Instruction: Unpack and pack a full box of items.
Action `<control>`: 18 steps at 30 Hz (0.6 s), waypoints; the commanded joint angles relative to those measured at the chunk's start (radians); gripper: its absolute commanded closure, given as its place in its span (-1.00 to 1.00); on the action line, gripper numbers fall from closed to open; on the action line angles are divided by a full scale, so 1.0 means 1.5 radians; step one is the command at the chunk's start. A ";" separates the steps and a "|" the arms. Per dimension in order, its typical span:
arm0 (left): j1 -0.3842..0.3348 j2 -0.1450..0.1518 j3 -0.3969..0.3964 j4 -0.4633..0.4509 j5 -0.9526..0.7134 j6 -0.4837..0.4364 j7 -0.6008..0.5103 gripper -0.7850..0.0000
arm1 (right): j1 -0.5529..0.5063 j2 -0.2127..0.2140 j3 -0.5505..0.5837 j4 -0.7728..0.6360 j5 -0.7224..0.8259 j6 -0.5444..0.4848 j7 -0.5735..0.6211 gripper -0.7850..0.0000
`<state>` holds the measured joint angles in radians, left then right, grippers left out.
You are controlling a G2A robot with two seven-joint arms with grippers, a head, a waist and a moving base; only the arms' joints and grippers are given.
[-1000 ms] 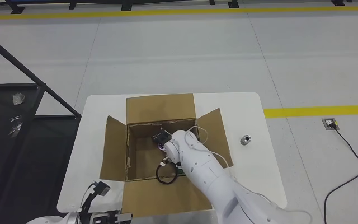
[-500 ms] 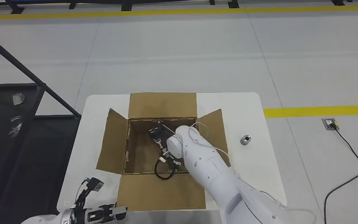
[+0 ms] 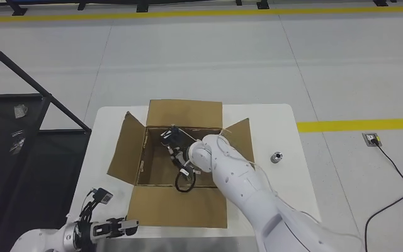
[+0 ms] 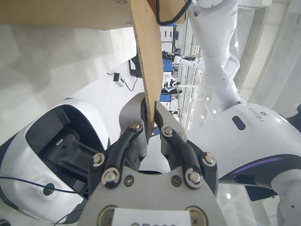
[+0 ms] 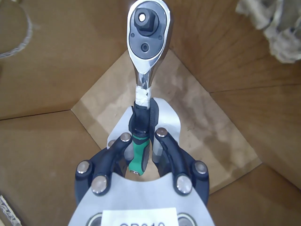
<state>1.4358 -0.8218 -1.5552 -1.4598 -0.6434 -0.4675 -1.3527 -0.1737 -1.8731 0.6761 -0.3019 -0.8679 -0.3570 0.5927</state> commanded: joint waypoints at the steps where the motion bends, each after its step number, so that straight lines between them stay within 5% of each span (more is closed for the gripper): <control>1: -0.012 0.000 0.003 0.011 -0.003 0.002 -0.002 1.00 | -0.009 0.011 0.004 -0.036 -0.013 0.005 -0.007 1.00; 6: -0.038 -0.001 0.014 0.042 -0.001 0.006 -0.006 1.00 | -0.064 0.053 0.034 -0.190 -0.056 0.058 -0.004 1.00; 8: -0.043 -0.001 0.018 0.050 0.008 0.006 -0.006 0.11 | -0.110 0.076 0.068 -0.281 -0.072 0.146 0.016 1.00; 9: -0.045 -0.001 0.019 0.052 0.015 0.006 -0.006 -0.71 | -0.110 0.076 0.068 -0.281 -0.072 0.146 0.016 1.00; 10: -0.046 -0.001 0.021 0.053 0.020 0.005 -0.005 -1.00 | -0.110 0.076 0.068 -0.281 -0.072 0.146 0.016 1.00; 18: -0.040 -0.001 0.023 0.059 0.029 -0.004 0.005 -1.00 | -0.110 0.076 0.068 -0.281 -0.072 0.146 0.016 1.00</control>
<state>1.3757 -0.8240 -1.5202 -1.3717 -0.6002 -0.4745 -1.3455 -0.3389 -1.7598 0.7775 -0.7215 -0.9757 -0.1389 0.6161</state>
